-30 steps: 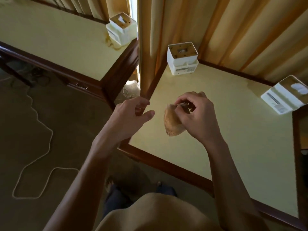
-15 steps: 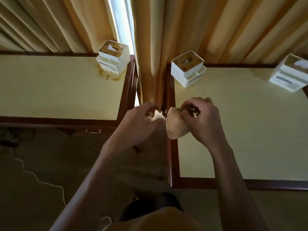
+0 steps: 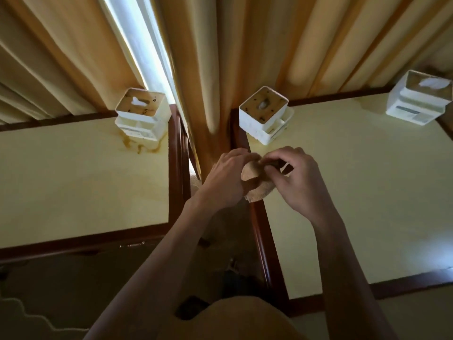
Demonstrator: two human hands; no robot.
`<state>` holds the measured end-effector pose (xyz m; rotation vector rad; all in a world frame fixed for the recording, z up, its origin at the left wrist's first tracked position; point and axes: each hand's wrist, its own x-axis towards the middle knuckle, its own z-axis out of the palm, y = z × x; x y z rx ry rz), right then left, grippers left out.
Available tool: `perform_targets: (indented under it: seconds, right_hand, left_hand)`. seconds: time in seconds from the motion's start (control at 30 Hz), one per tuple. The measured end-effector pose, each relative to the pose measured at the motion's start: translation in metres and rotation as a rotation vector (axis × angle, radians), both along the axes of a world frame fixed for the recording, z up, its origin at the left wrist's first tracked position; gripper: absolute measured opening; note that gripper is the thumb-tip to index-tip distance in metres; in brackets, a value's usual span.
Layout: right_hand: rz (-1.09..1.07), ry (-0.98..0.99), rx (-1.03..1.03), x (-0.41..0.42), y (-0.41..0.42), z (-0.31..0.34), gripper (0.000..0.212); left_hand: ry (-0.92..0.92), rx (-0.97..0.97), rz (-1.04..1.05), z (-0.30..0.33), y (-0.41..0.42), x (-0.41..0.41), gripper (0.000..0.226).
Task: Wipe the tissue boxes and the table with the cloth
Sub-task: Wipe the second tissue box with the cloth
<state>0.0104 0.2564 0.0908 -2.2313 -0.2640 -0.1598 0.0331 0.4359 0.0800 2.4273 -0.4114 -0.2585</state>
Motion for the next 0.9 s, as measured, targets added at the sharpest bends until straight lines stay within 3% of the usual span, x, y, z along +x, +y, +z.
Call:
perform_targets:
  seconds: [0.2,0.4,0.67,0.8,0.9]
  right_hand:
    - [-0.031,-0.026,-0.013,0.047,-0.016,0.0,0.016]
    - [-0.052,0.087,-0.009,0.089,-0.023,-0.002,0.017]
    - [-0.169,0.214,0.033,0.141,-0.023,-0.01,0.02]
    - [-0.22,0.204,0.033,0.157,-0.021,-0.018,0.02]
    - [-0.242,0.202,0.05,0.168,-0.028,-0.016,0.018]
  left_hand:
    - [-0.06,-0.083,-0.062,-0.006,-0.003,0.053,0.037]
    - [0.019,-0.205,-0.207,-0.007,-0.007,0.107,0.055]
    - [-0.034,-0.261,-0.327,-0.031,-0.005,0.186,0.049]
    - [0.004,-0.225,-0.355,-0.041,0.003,0.21,0.025]
    - [-0.001,-0.206,-0.348,-0.047,0.006,0.225,0.024]
